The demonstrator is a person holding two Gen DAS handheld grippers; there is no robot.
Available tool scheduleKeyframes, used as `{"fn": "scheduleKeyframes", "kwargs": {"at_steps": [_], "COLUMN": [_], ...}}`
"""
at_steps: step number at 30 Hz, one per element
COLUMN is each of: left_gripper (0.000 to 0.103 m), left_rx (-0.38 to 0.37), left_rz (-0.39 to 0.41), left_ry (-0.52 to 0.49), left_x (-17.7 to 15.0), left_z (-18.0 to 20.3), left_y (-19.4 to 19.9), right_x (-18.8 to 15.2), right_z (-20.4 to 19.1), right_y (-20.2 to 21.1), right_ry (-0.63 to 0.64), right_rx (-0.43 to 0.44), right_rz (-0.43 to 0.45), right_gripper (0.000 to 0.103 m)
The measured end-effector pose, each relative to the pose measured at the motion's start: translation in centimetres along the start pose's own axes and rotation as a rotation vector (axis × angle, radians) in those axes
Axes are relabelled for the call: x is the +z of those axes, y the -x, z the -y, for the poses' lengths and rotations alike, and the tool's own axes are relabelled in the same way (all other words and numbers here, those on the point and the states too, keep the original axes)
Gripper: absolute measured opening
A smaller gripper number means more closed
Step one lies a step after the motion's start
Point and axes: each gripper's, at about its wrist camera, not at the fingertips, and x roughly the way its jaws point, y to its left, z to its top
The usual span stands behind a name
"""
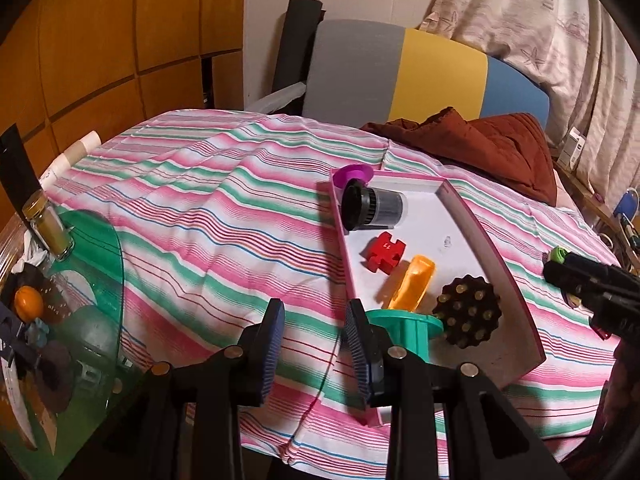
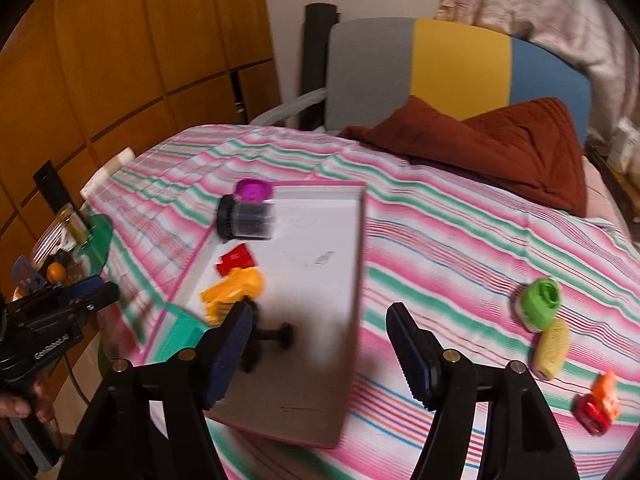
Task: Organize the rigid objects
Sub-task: 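Carry the brown brush ball into the tray and open the right gripper, then reach the left gripper to the green plug-shaped piece and grasp it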
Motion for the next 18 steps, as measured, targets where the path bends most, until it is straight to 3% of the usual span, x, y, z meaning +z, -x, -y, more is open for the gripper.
{"fn": "scheduleKeyframes", "kwargs": {"at_steps": [6, 12, 18], "left_gripper": [0.031, 0.031, 0.031], "left_rx": [-0.017, -0.036, -0.065], "left_rz": [0.014, 0.019, 0.016], "left_ry": [-0.025, -0.057, -0.111], "left_x": [0.6, 1.0, 1.5], "left_z": [0.9, 2.2, 4.6], "left_y": [0.3, 0.5, 0.7], "right_x": [0.2, 0.3, -1.7], "right_z": [5.3, 14.1, 23.5], "right_y": [1.5, 4.1, 6.1], "right_ry": [-0.067, -0.174, -0.371], "right_rx": [-0.118, -0.298, -0.483], "right_rz": [0.012, 0.021, 0.048], "right_gripper": [0.076, 0.077, 0.077]}}
